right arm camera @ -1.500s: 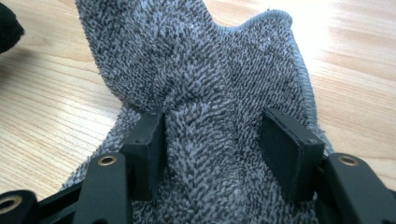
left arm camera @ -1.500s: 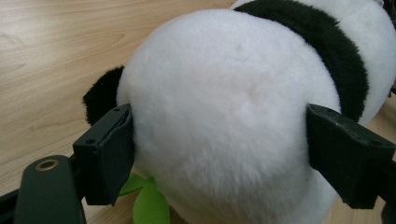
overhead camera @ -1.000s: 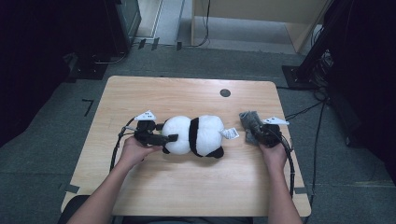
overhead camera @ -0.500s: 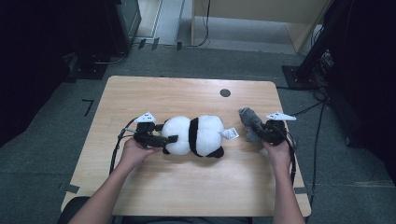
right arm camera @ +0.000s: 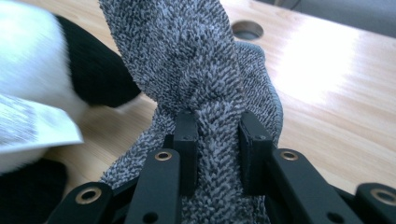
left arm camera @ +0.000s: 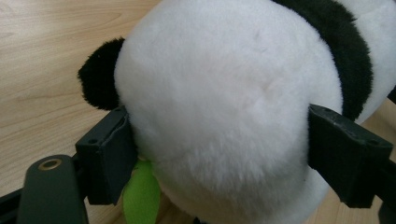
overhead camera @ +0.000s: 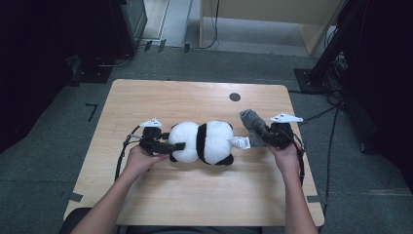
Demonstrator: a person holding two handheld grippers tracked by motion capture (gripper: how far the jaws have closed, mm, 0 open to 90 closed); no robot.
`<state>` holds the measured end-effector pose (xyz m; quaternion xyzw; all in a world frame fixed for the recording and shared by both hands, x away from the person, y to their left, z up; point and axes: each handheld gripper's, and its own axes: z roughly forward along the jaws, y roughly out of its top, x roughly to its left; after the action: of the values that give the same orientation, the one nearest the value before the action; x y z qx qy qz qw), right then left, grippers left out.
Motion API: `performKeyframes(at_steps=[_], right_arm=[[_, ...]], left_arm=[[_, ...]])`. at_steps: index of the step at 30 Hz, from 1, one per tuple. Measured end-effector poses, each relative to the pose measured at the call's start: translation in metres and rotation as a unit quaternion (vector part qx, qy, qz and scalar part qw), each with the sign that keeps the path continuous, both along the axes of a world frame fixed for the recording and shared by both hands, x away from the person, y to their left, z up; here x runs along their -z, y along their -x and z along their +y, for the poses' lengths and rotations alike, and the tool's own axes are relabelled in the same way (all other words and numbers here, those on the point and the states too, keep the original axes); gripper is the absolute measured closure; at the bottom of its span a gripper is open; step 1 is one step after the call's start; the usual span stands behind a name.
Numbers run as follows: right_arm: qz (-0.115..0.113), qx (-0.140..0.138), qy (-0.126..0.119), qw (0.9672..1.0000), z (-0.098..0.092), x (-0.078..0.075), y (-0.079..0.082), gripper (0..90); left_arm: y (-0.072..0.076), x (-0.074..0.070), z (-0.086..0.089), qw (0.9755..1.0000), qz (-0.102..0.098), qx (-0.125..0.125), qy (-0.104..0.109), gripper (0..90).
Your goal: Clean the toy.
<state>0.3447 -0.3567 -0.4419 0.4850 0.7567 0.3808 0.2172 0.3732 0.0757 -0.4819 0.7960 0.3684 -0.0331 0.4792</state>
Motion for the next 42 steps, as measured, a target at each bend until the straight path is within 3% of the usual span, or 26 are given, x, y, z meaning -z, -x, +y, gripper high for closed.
performKeyframes(at_steps=[7,13,20,29,34,42], right_arm=[[-0.015,-0.014,-0.009,0.9997,0.011,-0.025,0.003,73.7],[-0.011,-0.025,-0.013,0.9996,0.018,-0.055,-0.002,73.6],[-0.013,-0.066,-0.018,0.9976,0.051,-0.086,-0.014,73.5],[-0.006,-0.132,-0.021,0.991,0.107,-0.092,-0.036,73.5],[0.001,-0.165,-0.011,0.9862,0.138,-0.093,-0.046,73.5],[0.02,-0.195,-0.001,0.9806,0.178,-0.087,-0.063,73.4]], left_arm=[[0.0,-0.001,0.0,1.0,0.002,-0.003,0.001,17.7],[0.002,-0.002,0.0,1.0,-0.002,-0.003,-0.004,17.7],[0.003,-0.002,-0.001,0.9999,-0.009,-0.008,-0.003,18.1],[0.011,-0.001,0.001,0.9997,-0.021,-0.014,-0.004,21.2],[0.014,0.0,0.001,0.9995,-0.025,-0.018,-0.002,22.1],[0.015,0.0,0.001,0.9994,-0.026,-0.022,-0.004,22.7]])
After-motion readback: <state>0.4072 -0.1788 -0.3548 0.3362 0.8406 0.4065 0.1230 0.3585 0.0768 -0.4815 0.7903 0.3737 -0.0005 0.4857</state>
